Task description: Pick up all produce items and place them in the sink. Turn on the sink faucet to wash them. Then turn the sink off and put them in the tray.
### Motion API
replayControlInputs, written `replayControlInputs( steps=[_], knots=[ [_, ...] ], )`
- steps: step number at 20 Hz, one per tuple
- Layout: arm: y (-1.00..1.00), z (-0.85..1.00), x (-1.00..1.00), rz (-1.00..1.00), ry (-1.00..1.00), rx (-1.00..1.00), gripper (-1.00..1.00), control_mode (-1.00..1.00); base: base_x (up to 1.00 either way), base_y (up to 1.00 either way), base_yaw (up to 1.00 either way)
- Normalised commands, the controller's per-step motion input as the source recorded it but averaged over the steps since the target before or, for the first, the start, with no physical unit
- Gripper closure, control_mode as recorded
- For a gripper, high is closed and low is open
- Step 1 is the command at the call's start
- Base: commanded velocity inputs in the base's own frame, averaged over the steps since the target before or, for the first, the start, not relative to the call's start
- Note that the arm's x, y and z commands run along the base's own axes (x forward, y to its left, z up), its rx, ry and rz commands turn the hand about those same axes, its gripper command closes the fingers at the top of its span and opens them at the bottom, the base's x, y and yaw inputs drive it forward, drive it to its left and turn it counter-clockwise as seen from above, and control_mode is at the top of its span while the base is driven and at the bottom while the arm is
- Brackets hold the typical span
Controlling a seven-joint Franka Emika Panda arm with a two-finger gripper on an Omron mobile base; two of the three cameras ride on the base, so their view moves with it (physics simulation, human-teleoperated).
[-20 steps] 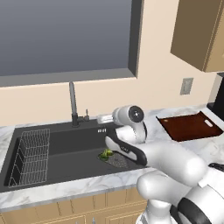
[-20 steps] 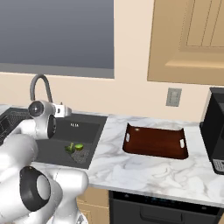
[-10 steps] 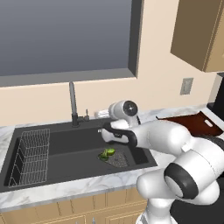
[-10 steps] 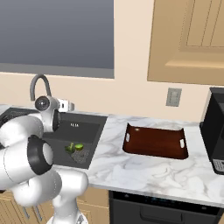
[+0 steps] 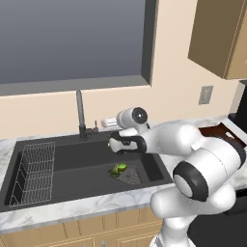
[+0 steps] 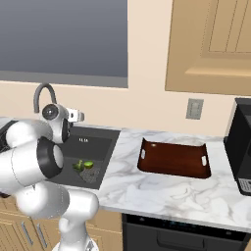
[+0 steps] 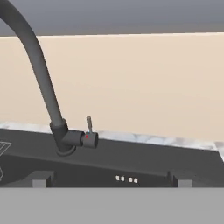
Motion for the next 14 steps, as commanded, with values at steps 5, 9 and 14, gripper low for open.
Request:
replayControlInputs(
  steps=[5,9,14],
  knots=[
    [0.25,-0.03,0.50,0.03,0.00,0.00,-1.00,-1.00,0.00,0.00,0.00],
    [0.24,-0.04,0.47,0.04,0.00,0.00,-1.00,-1.00,0.00,0.00,0.00],
    [0.23,-0.10,0.39,0.05,0.00,0.00,-1.00,-1.00,0.00,0.00,0.00]
  ],
)
